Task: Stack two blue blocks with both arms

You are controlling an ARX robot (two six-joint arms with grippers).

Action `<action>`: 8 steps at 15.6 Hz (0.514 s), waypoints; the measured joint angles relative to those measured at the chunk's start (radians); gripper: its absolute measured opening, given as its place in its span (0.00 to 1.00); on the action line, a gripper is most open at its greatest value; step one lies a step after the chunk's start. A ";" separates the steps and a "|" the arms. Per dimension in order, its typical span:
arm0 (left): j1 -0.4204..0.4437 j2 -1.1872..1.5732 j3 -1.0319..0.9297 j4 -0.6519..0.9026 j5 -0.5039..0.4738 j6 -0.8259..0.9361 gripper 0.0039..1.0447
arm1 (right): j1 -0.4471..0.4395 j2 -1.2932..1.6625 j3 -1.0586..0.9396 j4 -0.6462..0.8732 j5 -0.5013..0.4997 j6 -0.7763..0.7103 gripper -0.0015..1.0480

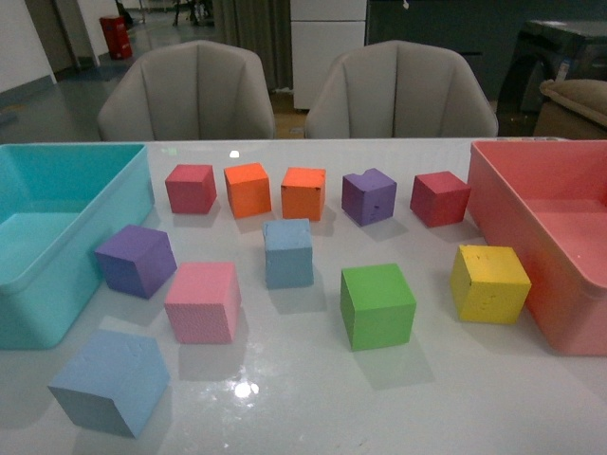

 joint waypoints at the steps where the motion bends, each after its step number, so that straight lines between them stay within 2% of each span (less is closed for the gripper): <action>1: 0.000 0.000 0.000 0.000 0.000 0.000 0.94 | 0.000 -0.109 -0.011 -0.130 0.000 0.000 0.02; 8: 0.000 0.000 0.000 0.000 0.000 0.000 0.94 | 0.000 -0.176 -0.040 -0.131 0.000 0.000 0.02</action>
